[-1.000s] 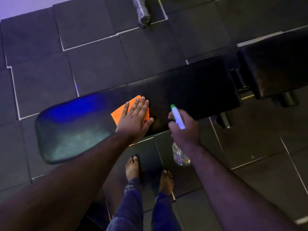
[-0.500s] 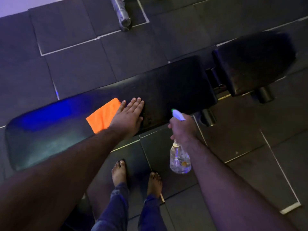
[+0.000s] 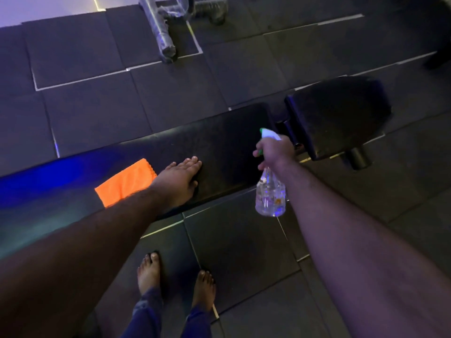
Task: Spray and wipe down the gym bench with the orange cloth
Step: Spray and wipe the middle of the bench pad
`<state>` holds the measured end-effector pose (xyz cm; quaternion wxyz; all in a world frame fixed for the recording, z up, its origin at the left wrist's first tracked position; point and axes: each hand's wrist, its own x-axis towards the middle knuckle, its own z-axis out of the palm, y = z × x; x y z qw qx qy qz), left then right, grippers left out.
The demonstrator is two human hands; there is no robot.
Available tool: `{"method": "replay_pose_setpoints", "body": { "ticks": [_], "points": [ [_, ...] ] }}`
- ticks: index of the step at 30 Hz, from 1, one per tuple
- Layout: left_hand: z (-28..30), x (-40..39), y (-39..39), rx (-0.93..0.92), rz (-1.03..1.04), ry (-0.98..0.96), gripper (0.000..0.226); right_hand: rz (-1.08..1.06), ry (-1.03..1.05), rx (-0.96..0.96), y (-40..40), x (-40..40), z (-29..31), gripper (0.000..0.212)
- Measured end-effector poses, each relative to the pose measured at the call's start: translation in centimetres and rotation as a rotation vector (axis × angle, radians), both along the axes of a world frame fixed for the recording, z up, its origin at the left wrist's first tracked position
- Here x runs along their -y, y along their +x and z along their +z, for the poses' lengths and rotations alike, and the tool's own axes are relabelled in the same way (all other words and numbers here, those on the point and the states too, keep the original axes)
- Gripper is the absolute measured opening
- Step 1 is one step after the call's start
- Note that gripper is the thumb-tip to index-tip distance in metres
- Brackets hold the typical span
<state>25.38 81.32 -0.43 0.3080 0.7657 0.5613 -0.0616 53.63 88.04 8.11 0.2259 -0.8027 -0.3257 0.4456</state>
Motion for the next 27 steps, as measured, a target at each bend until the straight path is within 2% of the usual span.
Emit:
{"method": "replay_pose_setpoints", "body": {
  "ticks": [2, 7, 11, 16, 19, 24, 27],
  "points": [
    [0.3, -0.5, -0.7, 0.009, -0.014, -0.013, 0.07, 0.092, -0.063, 0.03, -1.4, -1.2, -0.1, 0.03],
    [2.0, -0.5, -3.9, 0.08, 0.031, 0.026, 0.067, 0.167, -0.141, 0.098, -3.9, -1.3, -0.3, 0.03],
    [3.2, 0.3, -6.8, 0.122, 0.142, 0.105, 0.063, 0.328, -0.179, 0.002, -8.1, -0.2, -0.4, 0.029],
    [3.3, 2.1, -9.5, 0.086, 0.381, 0.165, 0.057, 0.431, -0.191, -0.07, -14.5, 0.9, -0.5, 0.034],
    [3.0, 2.8, -10.2, 0.038, 0.363, 0.147, 0.058, 0.353, -0.142, -0.038, -14.5, 0.0, -0.8, 0.039],
    [2.8, 3.1, -9.1, 0.075, 0.208, 0.188, 0.06, -0.005, -0.071, 0.057, -7.6, -2.1, -1.1, 0.038],
    [3.0, 2.9, -7.7, 0.12, 0.194, 0.208, 0.062, -0.009, -0.093, 0.069, -5.8, -1.3, -1.2, 0.029]
  ]
}}
